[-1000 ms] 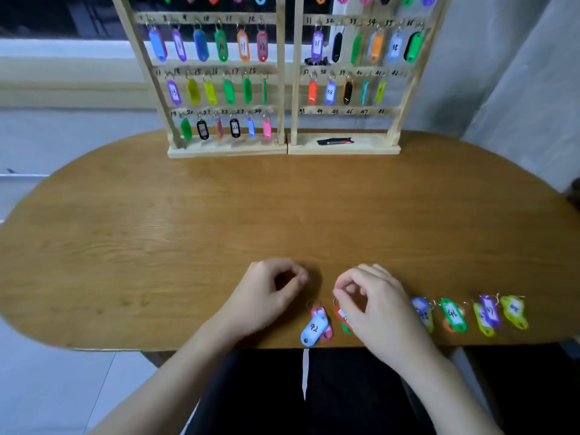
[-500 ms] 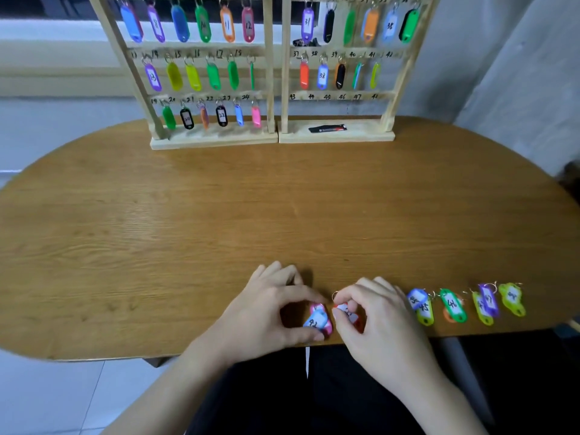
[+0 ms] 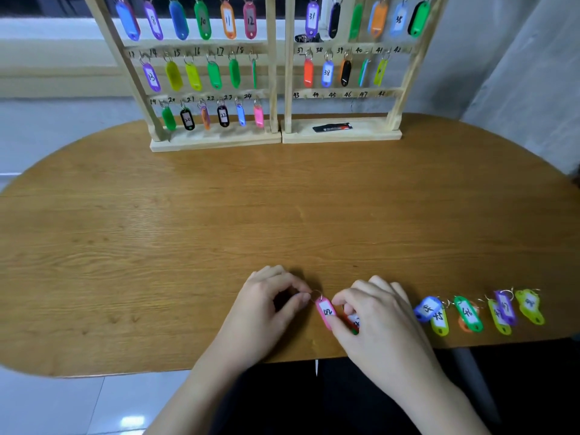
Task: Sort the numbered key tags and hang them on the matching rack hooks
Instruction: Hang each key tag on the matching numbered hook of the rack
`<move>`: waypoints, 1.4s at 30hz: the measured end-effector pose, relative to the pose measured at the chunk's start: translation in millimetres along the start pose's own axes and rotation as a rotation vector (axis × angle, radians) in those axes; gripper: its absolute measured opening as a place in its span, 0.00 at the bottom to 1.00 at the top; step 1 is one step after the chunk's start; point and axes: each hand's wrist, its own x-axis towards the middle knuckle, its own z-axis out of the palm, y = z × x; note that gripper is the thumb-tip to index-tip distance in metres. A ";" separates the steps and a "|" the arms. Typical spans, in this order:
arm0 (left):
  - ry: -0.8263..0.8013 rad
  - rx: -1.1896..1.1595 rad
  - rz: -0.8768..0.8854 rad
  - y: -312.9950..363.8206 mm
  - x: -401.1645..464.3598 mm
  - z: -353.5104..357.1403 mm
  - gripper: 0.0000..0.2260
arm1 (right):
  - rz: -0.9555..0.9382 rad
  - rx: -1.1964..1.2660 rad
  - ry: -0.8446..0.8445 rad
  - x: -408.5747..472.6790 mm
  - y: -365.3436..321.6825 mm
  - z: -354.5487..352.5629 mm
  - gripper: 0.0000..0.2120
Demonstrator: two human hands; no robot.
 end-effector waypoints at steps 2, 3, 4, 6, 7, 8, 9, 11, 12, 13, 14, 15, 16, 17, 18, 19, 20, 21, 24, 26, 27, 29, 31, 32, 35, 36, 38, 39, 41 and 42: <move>0.034 -0.037 -0.021 0.3 -0.1 -1.7 0.04 | 0.020 -0.021 0.001 5.5 -3.6 0.6 0.09; 0.047 -0.052 -0.029 0.4 -0.2 -2.3 0.04 | 0.021 -0.028 -0.007 8.3 -5.0 1.3 0.10; 0.056 -0.063 -0.036 0.5 -0.3 -2.7 0.04 | 0.019 -0.033 -0.024 11.2 -6.5 1.6 0.10; 0.064 -0.074 -0.045 0.9 -0.2 -3.0 0.05 | 0.017 -0.023 -0.080 15.6 -8.8 2.4 0.11; 0.069 -0.072 -0.046 1.1 0.0 -2.8 0.06 | 0.022 -0.009 -0.107 17.1 -9.4 2.2 0.12; 0.075 -0.066 -0.045 1.3 0.2 -2.4 0.06 | 0.026 0.002 -0.130 19.0 -10.1 1.9 0.12; 0.080 -0.060 -0.046 1.3 0.4 -2.1 0.07 | 0.032 0.010 -0.147 21.4 -11.1 1.8 0.12; 0.091 -0.058 -0.056 1.1 0.6 -1.6 0.08 | 0.036 0.019 -0.163 25.8 -13.8 0.3 0.11; 0.099 -0.060 -0.061 0.7 0.5 -1.4 0.08 | 0.031 0.015 -0.163 27.5 -14.9 -0.7 0.10; 0.108 -0.063 -0.063 0.2 0.4 -1.2 0.08 | 0.025 0.013 -0.166 28.4 -15.4 -1.0 0.09; 0.116 -0.067 -0.065 -0.3 0.4 -1.0 0.08 | 0.019 0.015 -0.166 29.3 -15.9 -1.5 0.09; 0.125 -0.074 -0.069 -0.7 0.5 -1.1 0.08 | 0.013 0.015 -0.169 29.7 -16.2 -0.7 0.08; 0.135 -0.087 -0.078 -1.0 0.5 -1.2 0.08 | 0.004 0.018 -0.169 29.6 -16.5 0.7 0.07; 0.144 -0.104 -0.088 -1.0 0.5 -1.5 0.08 | -0.006 0.027 -0.162 30.0 -17.0 1.9 0.07; 0.153 -0.121 -0.097 -0.9 0.4 -1.7 0.09 | -0.012 0.041 -0.149 30.5 -17.2 2.7 0.08; 0.156 -0.134 -0.105 -0.9 0.4 -1.7 0.09 | -0.011 0.065 -0.134 31.1 -17.0 3.0 0.08; 0.154 -0.141 -0.112 -0.9 0.5 -1.4 0.09 | -0.006 0.094 -0.127 31.6 -16.3 3.8 0.08; 0.151 -0.142 -0.116 -0.7 0.5 -0.9 0.08 | 0.001 0.128 -0.123 32.1 -15.0 4.4 0.08; 0.158 -0.104 -0.116 0.2 1.7 1.8 0.07 | 0.024 0.230 -0.054 33.4 -9.7 5.7 0.08; 0.147 -0.073 -0.128 0.4 2.3 3.4 0.07 | 0.044 0.270 -0.021 33.4 -6.4 5.9 0.07; 0.137 -0.066 -0.135 1.1 2.3 3.8 0.07 | 0.056 0.282 -0.020 33.3 -5.2 5.8 0.07; 0.129 -0.067 -0.136 3.2 2.6 3.5 0.07 | 0.076 0.298 -0.022 32.5 -2.8 4.3 0.06; 0.138 -0.084 -0.132 6.1 3.1 2.5 0.06 | 0.092 0.323 -0.007 31.9 -0.5 2.1 0.06; 0.149 -0.101 -0.134 7.8 3.6 1.9 0.06 | 0.110 0.343 -0.006 31.8 0.5 0.6 0.06; 0.172 -0.142 -0.127 12.9 8.3 -1.2 0.06 | 0.151 0.398 -0.001 34.8 6.7 -4.5 0.06; 0.164 -0.146 -0.122 16.1 12.6 -3.4 0.06 | 0.157 0.409 0.004 37.0 9.7 -7.6 0.07; 0.135 -0.137 -0.105 25.1 26.3 -8.7 0.06 | 0.177 0.424 0.018 45.0 17.8 -17.3 0.06; 0.123 -0.133 -0.093 29.8 34.9 -11.6 0.06 | 0.191 0.435 0.025 50.4 23.3 -23.3 0.06; 0.105 -0.129 -0.065 37.8 55.1 -16.5 0.05 | 0.196 0.472 0.056 63.4 36.3 -37.0 0.06; 0.096 -0.124 -0.043 41.1 66.1 -18.7 0.04 | 0.187 0.501 0.078 70.6 43.0 -44.2 0.06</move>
